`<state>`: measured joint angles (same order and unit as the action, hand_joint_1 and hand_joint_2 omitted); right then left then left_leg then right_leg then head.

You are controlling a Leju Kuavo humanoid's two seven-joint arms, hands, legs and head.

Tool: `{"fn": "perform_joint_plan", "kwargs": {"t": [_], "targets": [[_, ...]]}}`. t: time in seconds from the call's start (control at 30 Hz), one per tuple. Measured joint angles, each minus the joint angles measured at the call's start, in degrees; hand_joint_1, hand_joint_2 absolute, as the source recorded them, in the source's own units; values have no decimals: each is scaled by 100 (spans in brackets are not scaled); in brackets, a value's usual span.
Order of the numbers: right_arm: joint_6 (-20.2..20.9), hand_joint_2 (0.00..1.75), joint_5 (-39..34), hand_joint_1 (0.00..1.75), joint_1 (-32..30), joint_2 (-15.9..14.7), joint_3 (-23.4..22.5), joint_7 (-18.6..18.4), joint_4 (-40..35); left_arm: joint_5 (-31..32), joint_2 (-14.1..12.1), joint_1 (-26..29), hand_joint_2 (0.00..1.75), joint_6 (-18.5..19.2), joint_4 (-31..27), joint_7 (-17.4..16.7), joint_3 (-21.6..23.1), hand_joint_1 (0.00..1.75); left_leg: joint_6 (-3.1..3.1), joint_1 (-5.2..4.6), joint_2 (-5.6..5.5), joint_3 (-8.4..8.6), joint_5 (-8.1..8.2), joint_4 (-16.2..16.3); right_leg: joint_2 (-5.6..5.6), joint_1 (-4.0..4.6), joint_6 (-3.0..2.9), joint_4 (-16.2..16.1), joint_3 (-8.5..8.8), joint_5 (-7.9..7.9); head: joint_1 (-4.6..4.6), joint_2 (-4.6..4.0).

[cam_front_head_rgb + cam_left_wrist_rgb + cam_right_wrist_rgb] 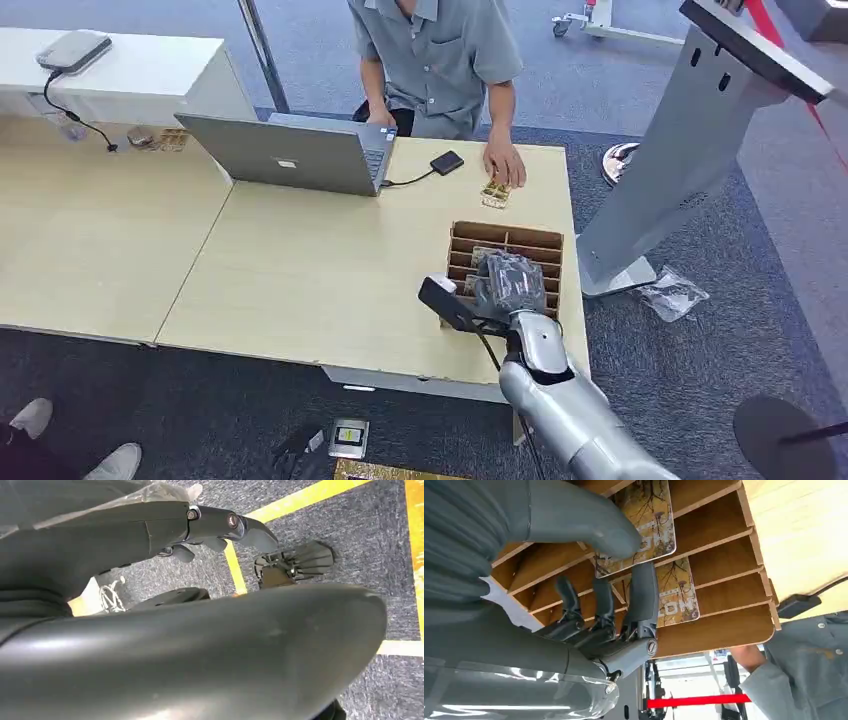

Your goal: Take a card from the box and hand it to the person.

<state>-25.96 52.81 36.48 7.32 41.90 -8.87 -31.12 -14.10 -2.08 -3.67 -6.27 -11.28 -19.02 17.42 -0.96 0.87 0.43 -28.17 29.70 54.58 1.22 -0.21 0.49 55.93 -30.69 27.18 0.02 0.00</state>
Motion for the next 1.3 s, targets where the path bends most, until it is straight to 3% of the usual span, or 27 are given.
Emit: {"fn": "perform_joint_plan", "kwargs": {"t": [0.2,0.5,1.0,1.3], "targets": [[-280,175,-24,175,-23,-11,0,105,-9,-33,-2,1,0,-2,0,0,2,0,0,0,1,1,0,0,0,0,0,0,0,-1,0,0],[-664,175,157,175,-134,-103,-2,258,-609,-120,-5,1,0,-9,0,42,24,0,-2,0,1,0,-1,0,-1,1,-1,0,-1,-1,0,0],[-929,175,719,175,-704,-450,-39,835,-3047,-61,-50,6,0,116,13,308,260,0,-2,0,1,1,-1,0,-1,0,-1,0,-2,-1,0,0],[-1023,175,791,175,-775,-547,-31,918,-3394,-136,-55,4,0,109,15,299,293,0,-2,0,1,0,-1,0,-1,0,-1,0,-1,-1,0,0]]}}
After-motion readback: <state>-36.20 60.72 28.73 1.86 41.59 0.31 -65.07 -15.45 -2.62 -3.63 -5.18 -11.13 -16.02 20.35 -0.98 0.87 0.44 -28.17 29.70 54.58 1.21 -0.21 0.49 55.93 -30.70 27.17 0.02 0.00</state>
